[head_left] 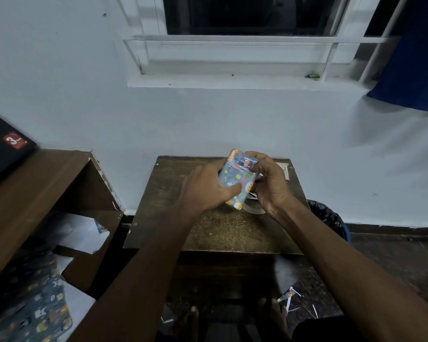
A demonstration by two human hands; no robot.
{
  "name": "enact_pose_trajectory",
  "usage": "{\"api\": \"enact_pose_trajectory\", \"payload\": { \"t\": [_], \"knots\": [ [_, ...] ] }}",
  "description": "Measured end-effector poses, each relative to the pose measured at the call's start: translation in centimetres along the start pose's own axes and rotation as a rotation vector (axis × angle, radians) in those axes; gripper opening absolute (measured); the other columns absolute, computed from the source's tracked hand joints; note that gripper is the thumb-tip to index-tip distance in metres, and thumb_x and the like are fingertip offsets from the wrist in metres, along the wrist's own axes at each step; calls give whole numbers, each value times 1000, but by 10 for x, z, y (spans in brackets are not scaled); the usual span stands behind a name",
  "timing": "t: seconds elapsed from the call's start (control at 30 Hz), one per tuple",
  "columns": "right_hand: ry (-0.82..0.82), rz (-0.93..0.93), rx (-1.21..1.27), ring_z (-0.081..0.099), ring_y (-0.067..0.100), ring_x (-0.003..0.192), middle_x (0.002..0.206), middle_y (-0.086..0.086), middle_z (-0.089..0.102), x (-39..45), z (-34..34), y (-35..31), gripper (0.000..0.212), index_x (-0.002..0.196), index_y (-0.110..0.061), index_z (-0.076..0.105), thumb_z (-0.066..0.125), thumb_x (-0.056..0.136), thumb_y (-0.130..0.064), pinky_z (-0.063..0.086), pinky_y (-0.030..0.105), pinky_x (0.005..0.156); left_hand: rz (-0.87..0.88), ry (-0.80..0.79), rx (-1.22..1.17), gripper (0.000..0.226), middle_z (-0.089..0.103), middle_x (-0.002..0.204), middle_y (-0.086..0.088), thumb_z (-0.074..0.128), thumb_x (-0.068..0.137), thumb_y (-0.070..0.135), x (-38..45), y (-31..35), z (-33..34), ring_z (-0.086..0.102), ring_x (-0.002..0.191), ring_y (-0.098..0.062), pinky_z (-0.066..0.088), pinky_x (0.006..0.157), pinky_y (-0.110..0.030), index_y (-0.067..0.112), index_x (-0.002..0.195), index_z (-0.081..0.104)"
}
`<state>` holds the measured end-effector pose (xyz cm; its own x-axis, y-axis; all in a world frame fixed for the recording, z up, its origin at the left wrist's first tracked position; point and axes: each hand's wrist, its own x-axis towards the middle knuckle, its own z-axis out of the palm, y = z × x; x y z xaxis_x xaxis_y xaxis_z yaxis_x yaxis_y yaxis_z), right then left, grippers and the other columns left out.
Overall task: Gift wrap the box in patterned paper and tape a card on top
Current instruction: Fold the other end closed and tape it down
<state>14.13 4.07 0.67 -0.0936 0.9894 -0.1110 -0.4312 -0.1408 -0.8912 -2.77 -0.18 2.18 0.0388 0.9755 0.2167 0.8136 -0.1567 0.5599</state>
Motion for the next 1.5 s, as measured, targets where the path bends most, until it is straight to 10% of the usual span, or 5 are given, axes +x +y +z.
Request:
{"api": "enact_pose_trajectory", "payload": {
  "t": [0.3, 0.53, 1.0, 1.23, 1.5],
  "knots": [
    [51, 28, 115, 57, 35, 99, 109, 20, 59, 1, 1, 0, 37, 103, -2, 64, 61, 68, -13, 52, 49, 90, 51, 161, -126, 44, 59, 63, -4, 43, 110, 37, 2, -5, 5, 51, 54, -19, 42, 55, -40, 16, 73, 54],
    [52, 27, 85, 70, 32, 97, 109, 17, 71, 0, -4, -1, 44, 118, 2, 69, 63, 77, -13, 59, 47, 82, 64, -170, -433, 72, 69, 129, 13, 86, 86, 32, -1, -4, 2, 69, 110, -6, 57, 92, -26, 33, 149, 51],
    [-68, 43, -152, 76, 20, 100, 122, 12, 73, -11, 16, -2, 63, 137, -8, 55, 85, 85, -26, 62, 35, 76, 253, 291, -93, 97, 55, 127, 1, 86, 76, 14, 8, -8, 11, 53, 112, -17, 50, 95, -39, 20, 160, 38],
    [-229, 67, 96, 65, 36, 108, 118, 25, 64, -1, -5, -12, 77, 132, -5, 55, 60, 59, 19, 57, 49, 92, 167, 127, -586, 44, 61, 130, 3, 77, 91, 29, 5, -2, -4, 62, 121, -6, 53, 107, -35, 19, 134, 70],
    [-353, 82, 36, 67, 23, 111, 132, 8, 64, -2, -12, -20, 93, 149, -23, 53, 39, 78, 35, 61, 31, 72, 144, 0, -499, 91, 55, 137, 2, 98, 72, 26, 7, -21, -5, 60, 126, -6, 54, 106, -29, 23, 151, 52]
  ]
}}
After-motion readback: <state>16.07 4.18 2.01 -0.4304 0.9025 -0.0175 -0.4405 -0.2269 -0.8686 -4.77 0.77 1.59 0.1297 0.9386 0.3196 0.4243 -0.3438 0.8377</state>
